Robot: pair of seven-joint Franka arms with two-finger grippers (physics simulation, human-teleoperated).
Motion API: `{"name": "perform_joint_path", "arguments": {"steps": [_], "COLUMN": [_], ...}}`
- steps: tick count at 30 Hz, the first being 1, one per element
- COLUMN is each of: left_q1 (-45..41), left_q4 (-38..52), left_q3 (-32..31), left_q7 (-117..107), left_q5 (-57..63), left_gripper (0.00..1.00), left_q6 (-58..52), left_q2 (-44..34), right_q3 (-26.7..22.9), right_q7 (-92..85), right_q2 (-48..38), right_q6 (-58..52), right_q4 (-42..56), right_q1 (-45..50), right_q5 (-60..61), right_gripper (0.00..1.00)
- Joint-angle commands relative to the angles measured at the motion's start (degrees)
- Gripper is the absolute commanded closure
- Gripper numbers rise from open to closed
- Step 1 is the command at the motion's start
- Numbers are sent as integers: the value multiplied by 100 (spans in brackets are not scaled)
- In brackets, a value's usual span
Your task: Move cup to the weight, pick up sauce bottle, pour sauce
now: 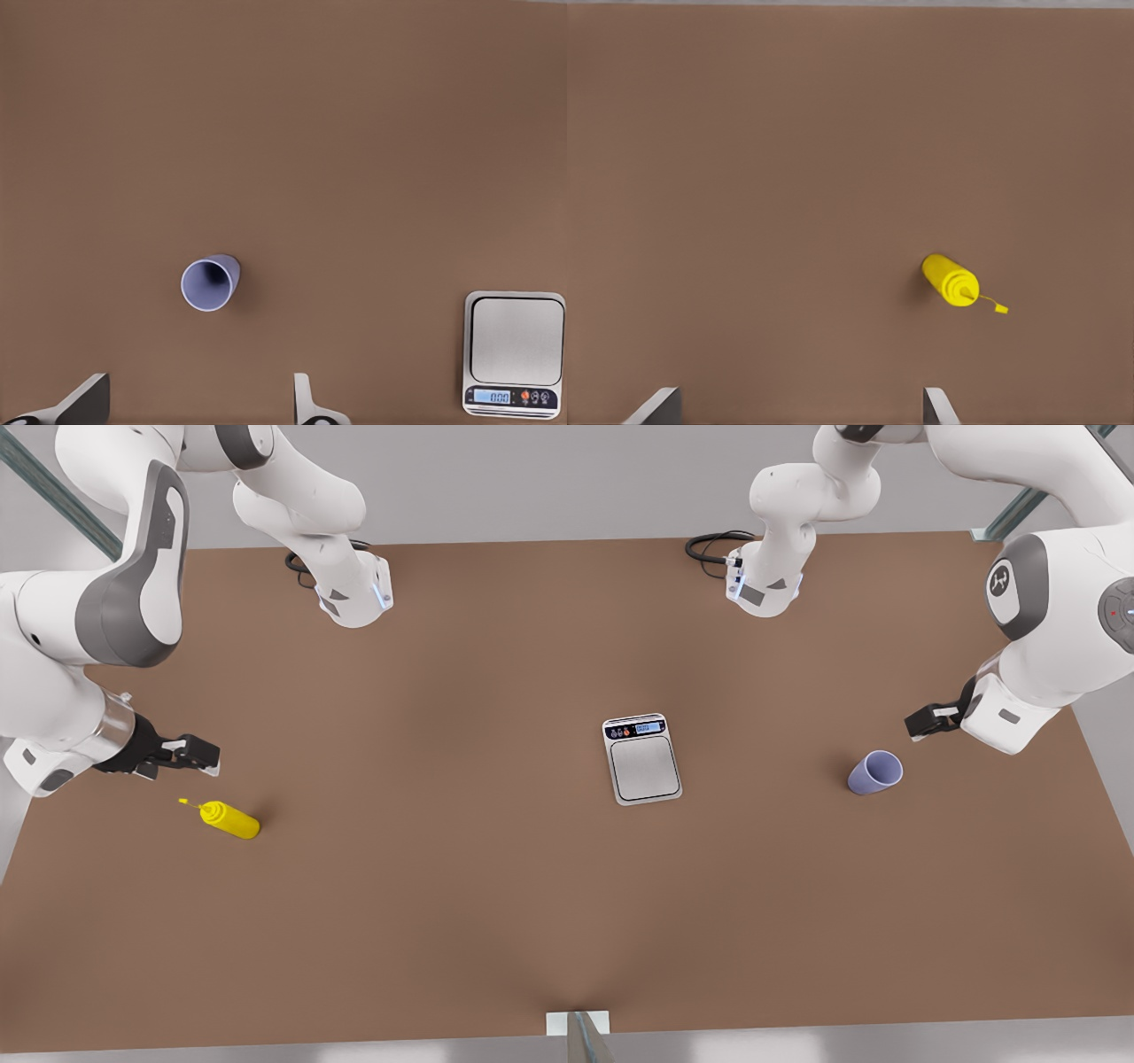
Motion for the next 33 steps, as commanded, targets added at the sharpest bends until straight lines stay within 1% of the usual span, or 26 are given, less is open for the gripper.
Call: {"name": "perform_joint_path", "arguments": {"steps": [1,3,4,5,6,8,9,10,12,13,14,16,17,19,20,21,22,23,26,30,31,33], "left_q1": [0,9,53,307,334,325,325,325,325,325,325,325,325,325,325,325,325,325,325,325,325,325], "left_q4": [0,9,0,-26,-324,-1115,-1660,-2161,-3084,-3506,-4007,-4218,-4263,-4263,-4254,-4254,-4245,-4245,-4227,-4192,-4184,-4061], "left_q3": [0,9,123,281,632,791,905,949,1072,1116,1151,1283,1283,1283,1275,1275,1266,1266,1266,1266,1266,1275], "left_q7": [0,-114,-53,771,1547,1608,1608,1608,1608,1608,1608,1617,1617,1617,1617,1617,1617,1617,1617,1626,1626,1626], "left_q5": [1,-26,53,-35,-122,-254,-254,-254,-254,-254,-254,-254,-263,-290,-316,-518,-527,-527,-536,-659,-659,-667], "left_gripper": [0,0,0,0,0,0,0,0,0,0,0,0,0,0,0,0,0,0,0,0,0,0], "left_q6": [0,9,9,131,438,1282,1906,2504,3541,3901,4271,4315,4316,4342,4456,4500,4509,4597,4623,4676,4676,4676], "left_q2": [3,108,433,565,609,556,425,319,126,-67,-270,-235,-182,-51,81,134,178,249,319,539,574,706], "right_q3": [0,-18,-18,-26,-26,-35,-35,-35,-44,-44,-35,-44,-44,-44,-44,-44,-44,-44,-44,-35,-35,-35], "right_q7": [0,9,0,0,0,-17,-841,-2256,-3873,-4499,-4675,-6249,-6678,-7908,-8838,-9597,-10026,-10827,-12110,-12524,-12647,-12647], "right_q2": [-9,-27,-1,0,0,8,78,316,465,483,509,404,395,352,386,518,562,685,1028,1634,1906,2170], "right_q6": [-16,-60,-34,-16,-7,-7,-7,-51,-43,-16,422,1495,1890,2478,2533,2454,2436,2225,1918,1777,1619,1601], "right_q4": [9,44,53,53,53,35,0,0,-122,-184,-412,-1537,-2091,-3004,-3260,-3313,-3436,-3463,-3437,-3252,-3208,-3129], "right_q1": [-5,-84,-75,-84,-84,-119,-303,-549,-1235,-1349,-1674,-2500,-2791,-3169,-3326,-3467,-3564,-3661,-3977,-4347,-4461,-4470], "right_q5": [-8,19,19,19,19,19,80,159,493,537,862,1828,2391,3261,3752,4052,4166,4395,4817,5037,5309,5748], "right_gripper": [0,0,0,0,0,0,0,0,0,0,0,0,0,0,0,0,0,0,0,0,0,0]}}
